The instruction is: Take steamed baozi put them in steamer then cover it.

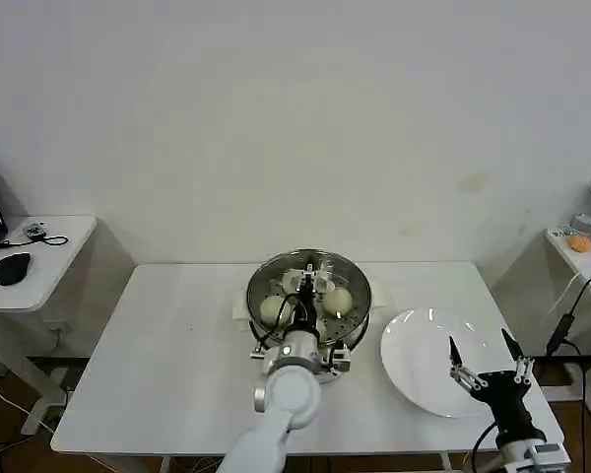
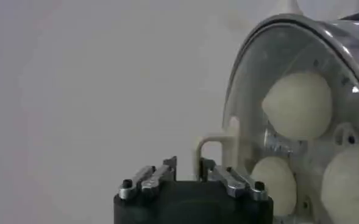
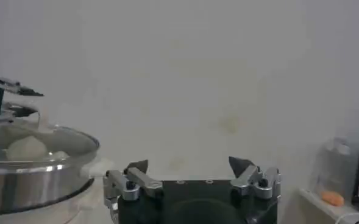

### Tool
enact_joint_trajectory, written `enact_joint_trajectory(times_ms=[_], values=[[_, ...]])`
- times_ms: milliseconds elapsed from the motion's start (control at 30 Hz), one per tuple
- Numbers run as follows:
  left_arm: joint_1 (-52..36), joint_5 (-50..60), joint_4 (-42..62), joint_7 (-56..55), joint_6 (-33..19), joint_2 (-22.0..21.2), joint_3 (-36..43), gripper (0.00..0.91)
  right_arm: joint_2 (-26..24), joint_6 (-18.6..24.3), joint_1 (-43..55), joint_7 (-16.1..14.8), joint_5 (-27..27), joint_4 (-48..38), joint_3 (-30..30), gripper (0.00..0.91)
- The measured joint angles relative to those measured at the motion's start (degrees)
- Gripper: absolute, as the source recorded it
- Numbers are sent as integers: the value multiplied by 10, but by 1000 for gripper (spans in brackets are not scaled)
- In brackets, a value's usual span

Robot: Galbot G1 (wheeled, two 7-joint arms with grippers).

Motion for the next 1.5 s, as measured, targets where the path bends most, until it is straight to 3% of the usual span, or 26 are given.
enact_joint_trajectory(times_ms=[333,700,1233,1500], values=[[28,-19,-48,-3,-5,20,1,907,1,0,-3,0,-2,1,-2,907],[86,-121,-142,-24,-26,77,-29,907,-7,-3,-9,0,7,-2,-6,907],[188,-678,-187,-237,-105,126,-199,907,-32,-3,-24,0,36,0,-18,907],[271,-841,-209,-256,-157,153,-276,907,-38,-14,-32,5,46,-7,-25,907]])
